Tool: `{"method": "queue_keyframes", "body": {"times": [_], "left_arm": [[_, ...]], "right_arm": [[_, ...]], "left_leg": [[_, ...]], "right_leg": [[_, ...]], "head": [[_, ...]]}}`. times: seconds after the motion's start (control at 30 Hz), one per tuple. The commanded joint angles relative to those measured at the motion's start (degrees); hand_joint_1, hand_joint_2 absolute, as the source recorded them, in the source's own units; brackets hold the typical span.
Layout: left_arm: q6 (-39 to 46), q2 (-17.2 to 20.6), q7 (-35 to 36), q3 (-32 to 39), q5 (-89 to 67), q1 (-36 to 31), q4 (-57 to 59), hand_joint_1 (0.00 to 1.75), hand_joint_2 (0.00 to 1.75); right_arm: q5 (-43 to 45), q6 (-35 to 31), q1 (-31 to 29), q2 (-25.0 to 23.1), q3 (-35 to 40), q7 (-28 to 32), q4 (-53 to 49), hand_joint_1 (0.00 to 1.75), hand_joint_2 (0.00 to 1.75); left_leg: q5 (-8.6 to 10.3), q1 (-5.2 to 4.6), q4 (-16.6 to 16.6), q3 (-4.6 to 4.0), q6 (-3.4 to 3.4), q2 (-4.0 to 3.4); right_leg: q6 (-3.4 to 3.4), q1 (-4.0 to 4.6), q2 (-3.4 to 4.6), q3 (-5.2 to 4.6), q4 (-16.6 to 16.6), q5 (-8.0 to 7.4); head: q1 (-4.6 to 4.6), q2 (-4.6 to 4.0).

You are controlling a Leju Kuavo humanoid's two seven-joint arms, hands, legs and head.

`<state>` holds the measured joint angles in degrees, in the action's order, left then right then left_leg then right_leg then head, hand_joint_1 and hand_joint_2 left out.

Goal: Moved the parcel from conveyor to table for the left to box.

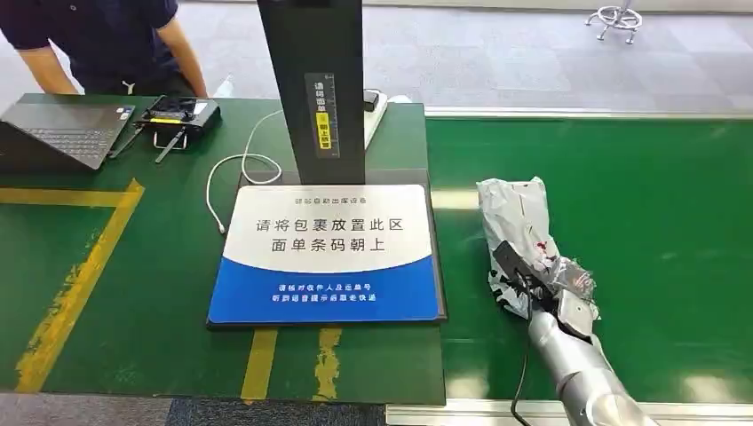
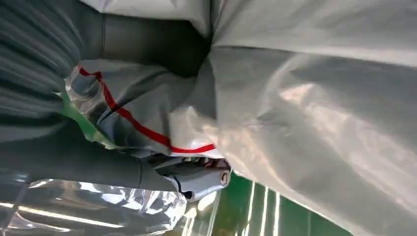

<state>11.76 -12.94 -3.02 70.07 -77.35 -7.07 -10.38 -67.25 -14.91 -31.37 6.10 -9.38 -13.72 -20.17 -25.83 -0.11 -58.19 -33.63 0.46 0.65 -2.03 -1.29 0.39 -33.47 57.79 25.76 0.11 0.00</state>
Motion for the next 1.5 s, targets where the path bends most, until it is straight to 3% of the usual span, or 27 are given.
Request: {"method": "queue_keyframes", "body": {"times": [0.03, 0.33, 0.57, 0.83, 1.1, 1.23, 1.43, 1.5], "left_arm": [[-0.3, 0.4, -0.1, -0.1, -0.1, -0.1, -0.2, 0.00, 1.75], [-0.2, 0.4, -0.2, 0.0, 0.0, -0.1, -0.2, 0.00, 1.75], [-0.1, 0.6, -0.4, 0.3, 0.2, 0.1, -0.3, 0.00, 1.75], [0.3, 0.6, -0.3, 1.3, 1.0, 0.1, -0.3, 0.00, 1.75], [0.3, 0.6, -0.3, 1.3, 1.1, 0.1, -0.3, 0.00, 1.75], [0.6, 0.7, -0.3, 1.5, 1.3, 0.1, -0.3, 0.00, 1.75], [0.6, 0.7, -0.4, 1.5, 1.3, 0.2, -0.3, 0.00, 1.75], [0.5, 0.7, -0.3, 1.5, 1.3, 0.1, -0.4, 0.00, 1.75]], "right_arm": [[0.2, -0.7, 0.4, -0.8, -2.5, 2.2, 1.4, 1.71, 1.75], [0.2, -2.5, 0.5, -1.1, -3.0, 3.3, 0.7, 1.73, 1.75], [5.6, -8.0, 1.0, -3.5, -8.8, 12.7, -4.1, 1.75, 1.75], [13.2, -10.1, 0.8, -7.4, -9.9, 24.2, -12.3, 1.75, 1.75], [14.9, -9.7, 1.6, -7.5, -9.2, 25.2, -14.1, 1.71, 1.75], [21.6, -8.1, 4.9, -9.6, -5.6, 30.6, -24.4, 1.71, 1.75], [29.7, -5.3, 12.1, -10.3, 2.7, 32.5, -42.1, 1.69, 1.75], [29.7, -5.3, 12.9, -10.5, 3.3, 32.3, -43.6, 1.69, 1.75]], "left_leg": [[0.01, 0.02, 0.1, 0.03, -0.07, -0.05], [0.06, 0.03, 0.1, 0.01, -0.09, -0.05], [0.03, 0.02, 0.1, -0.03, -0.10, -0.18], [0.00, -0.01, 0.1, -0.10, -0.13, -0.37], [0.03, 0.02, 0.1, -0.12, -0.11, -0.19], [0.01, 0.00, 0.1, -0.16, -0.10, -0.22], [0.00, 0.01, 0.1, -0.22, -0.12, -0.19], [0.00, 0.01, 0.1, -0.27, -0.10, -0.12]], "right_leg": [[0.11, 0.03, -0.01, 0.01, 0.0, -0.02], [0.16, 0.05, -0.04, 0.00, -0.1, -0.06], [0.16, 0.03, 0.09, -0.07, 0.0, -0.07], [0.20, 0.01, 0.27, -0.27, 0.1, -0.07], [0.17, 0.03, 0.10, -0.23, 0.0, -0.06], [0.15, 0.01, 0.14, -0.27, 0.0, -0.05], [0.18, 0.03, 0.11, -0.34, 0.1, -0.02], [0.13, 0.02, 0.06, -0.38, 0.1, 0.00]], "head": [[0.00, 0.00], [0.00, 0.00], [0.02, 0.00], [0.00, 0.00], [0.00, 0.00], [0.02, 0.00], [0.00, 0.00], [0.00, 0.00]]}}
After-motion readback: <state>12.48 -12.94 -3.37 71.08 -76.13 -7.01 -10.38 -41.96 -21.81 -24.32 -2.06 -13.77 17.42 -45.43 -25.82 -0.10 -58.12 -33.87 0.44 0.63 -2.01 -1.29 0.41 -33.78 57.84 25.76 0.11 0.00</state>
